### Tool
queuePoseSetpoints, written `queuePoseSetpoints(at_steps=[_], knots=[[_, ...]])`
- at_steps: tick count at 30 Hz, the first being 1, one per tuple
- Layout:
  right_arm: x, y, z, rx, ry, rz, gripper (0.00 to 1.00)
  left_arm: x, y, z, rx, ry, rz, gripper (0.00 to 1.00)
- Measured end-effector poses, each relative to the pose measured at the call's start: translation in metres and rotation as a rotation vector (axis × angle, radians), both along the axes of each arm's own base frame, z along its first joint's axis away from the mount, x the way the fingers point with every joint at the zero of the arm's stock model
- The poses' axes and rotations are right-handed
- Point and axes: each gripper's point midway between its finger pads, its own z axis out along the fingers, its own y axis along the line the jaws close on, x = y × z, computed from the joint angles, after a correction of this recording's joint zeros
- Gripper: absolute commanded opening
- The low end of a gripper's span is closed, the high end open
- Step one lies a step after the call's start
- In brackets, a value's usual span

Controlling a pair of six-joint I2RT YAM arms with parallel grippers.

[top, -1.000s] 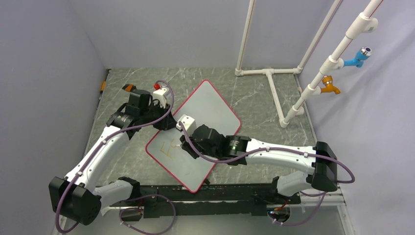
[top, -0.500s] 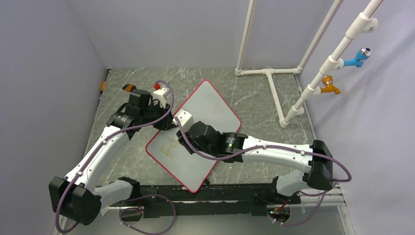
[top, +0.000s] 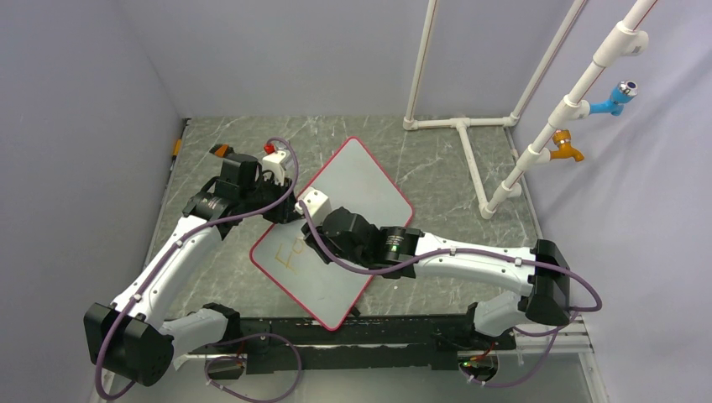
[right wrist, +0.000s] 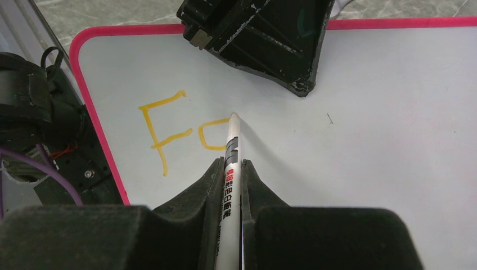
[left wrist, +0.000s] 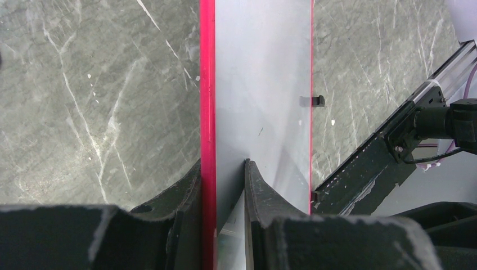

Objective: Write a sentence on the whiteboard

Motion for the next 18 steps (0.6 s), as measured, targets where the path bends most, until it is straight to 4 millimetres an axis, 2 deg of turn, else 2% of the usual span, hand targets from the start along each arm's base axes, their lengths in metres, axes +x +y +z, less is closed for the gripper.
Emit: queuePoseSetpoints(at_steps=[18], knots=[[-0.004, -0.013, -0.013, -0.011, 0.021, -0.015, 0.00, 0.000, 0.001, -0.001, 0.001, 0.002, 0.002, 0.00]])
